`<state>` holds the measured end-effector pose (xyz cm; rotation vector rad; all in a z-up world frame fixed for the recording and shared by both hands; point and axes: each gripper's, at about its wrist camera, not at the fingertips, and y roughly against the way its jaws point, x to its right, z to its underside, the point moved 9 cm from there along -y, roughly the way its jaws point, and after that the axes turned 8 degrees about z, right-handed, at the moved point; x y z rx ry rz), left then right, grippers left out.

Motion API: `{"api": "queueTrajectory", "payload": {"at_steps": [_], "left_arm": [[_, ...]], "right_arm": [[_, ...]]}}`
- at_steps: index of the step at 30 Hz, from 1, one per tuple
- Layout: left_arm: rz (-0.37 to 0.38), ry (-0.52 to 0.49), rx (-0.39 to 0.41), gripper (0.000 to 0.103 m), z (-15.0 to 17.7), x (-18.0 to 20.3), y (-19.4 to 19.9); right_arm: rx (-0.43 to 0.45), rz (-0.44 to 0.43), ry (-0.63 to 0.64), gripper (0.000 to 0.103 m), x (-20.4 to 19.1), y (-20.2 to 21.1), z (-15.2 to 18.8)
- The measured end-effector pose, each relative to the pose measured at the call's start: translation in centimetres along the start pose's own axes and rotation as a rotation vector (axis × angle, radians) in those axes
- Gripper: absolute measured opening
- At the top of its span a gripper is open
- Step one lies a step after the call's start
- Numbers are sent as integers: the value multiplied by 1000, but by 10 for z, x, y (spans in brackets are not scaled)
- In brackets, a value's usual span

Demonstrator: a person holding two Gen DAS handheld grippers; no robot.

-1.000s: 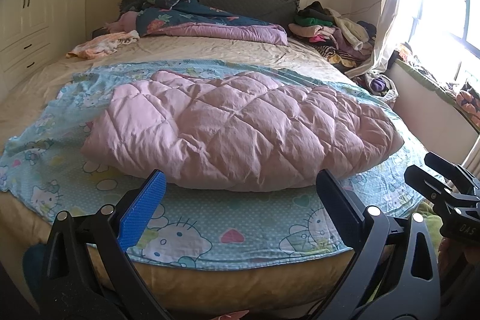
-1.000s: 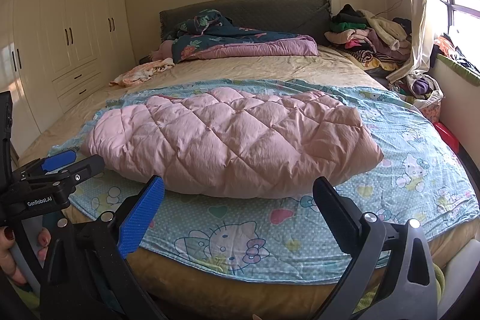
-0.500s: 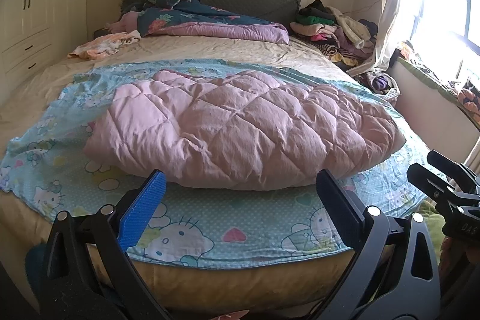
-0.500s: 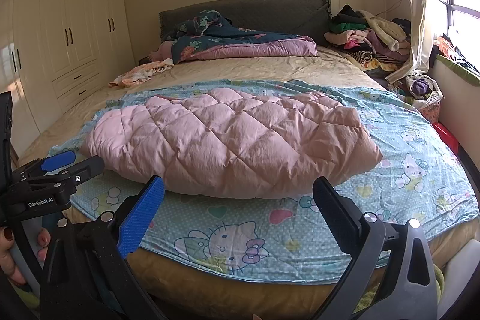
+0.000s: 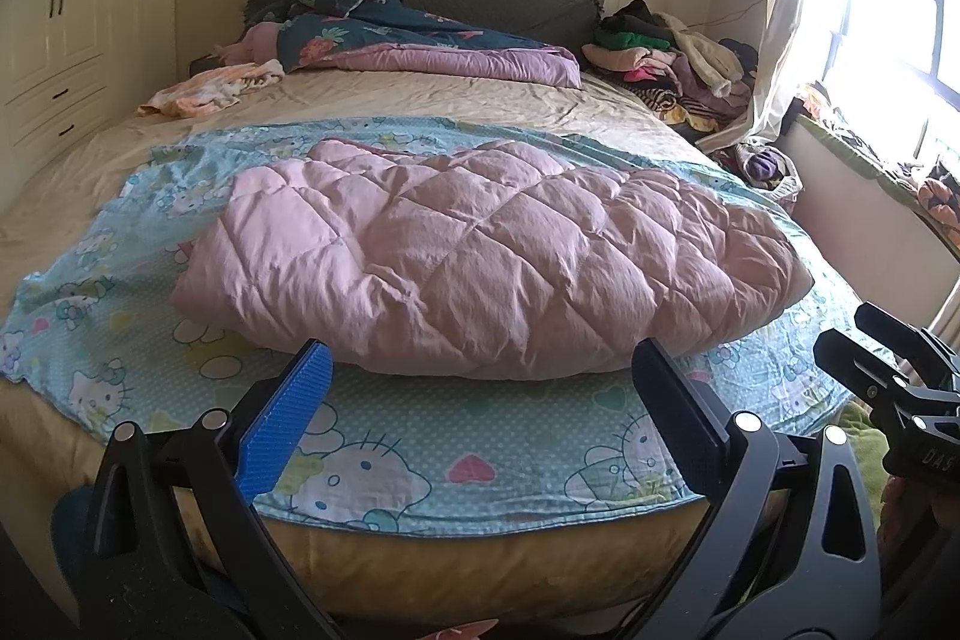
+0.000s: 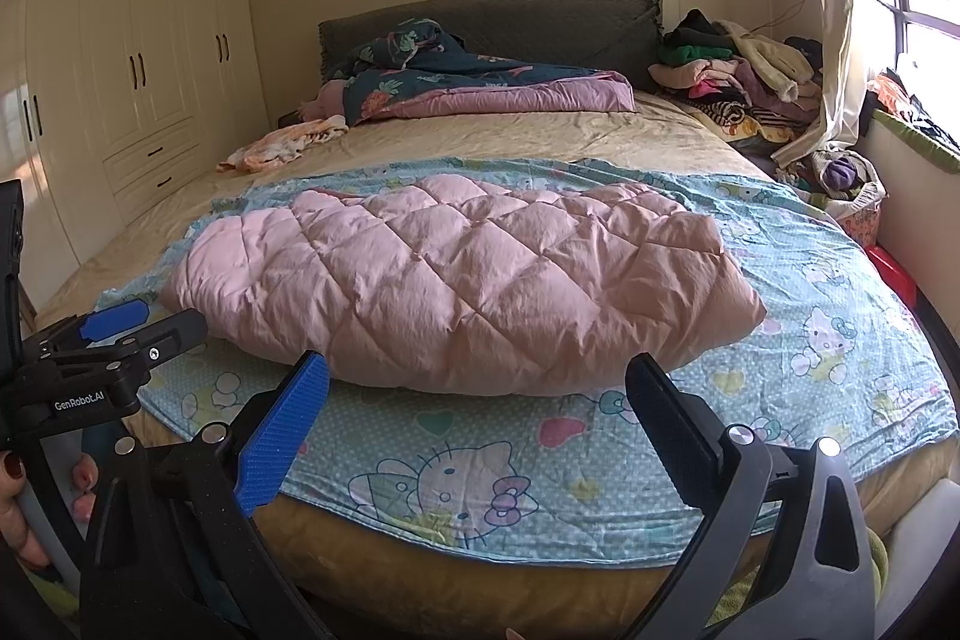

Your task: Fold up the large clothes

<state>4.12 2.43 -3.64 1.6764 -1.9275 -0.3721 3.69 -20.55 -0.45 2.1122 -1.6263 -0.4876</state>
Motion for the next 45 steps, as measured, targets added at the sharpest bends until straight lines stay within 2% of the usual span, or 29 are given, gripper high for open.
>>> {"api": "queueTrajectory", "payload": {"at_steps": [22,30,34,37,40,42,45], "left_arm": [[1,-8,1,94,1,5,0],[24,-4,0,94,1,-7,3],[-26,16,-18,94,5,-28,2],[-79,63,-13,94,5,-55,2],[-192,126,18,94,-8,-108,4],[-305,176,38,94,-22,-165,4],[-443,267,33,94,-38,-256,5]], "right_arm": [[5,6,6,99,0,0,0],[-3,24,1,99,7,0,3],[23,68,-16,99,25,2,1],[68,175,-75,99,73,9,-2],[76,341,-178,99,157,18,6],[69,511,-265,99,238,28,23],[-43,805,-398,99,377,39,81]]}}
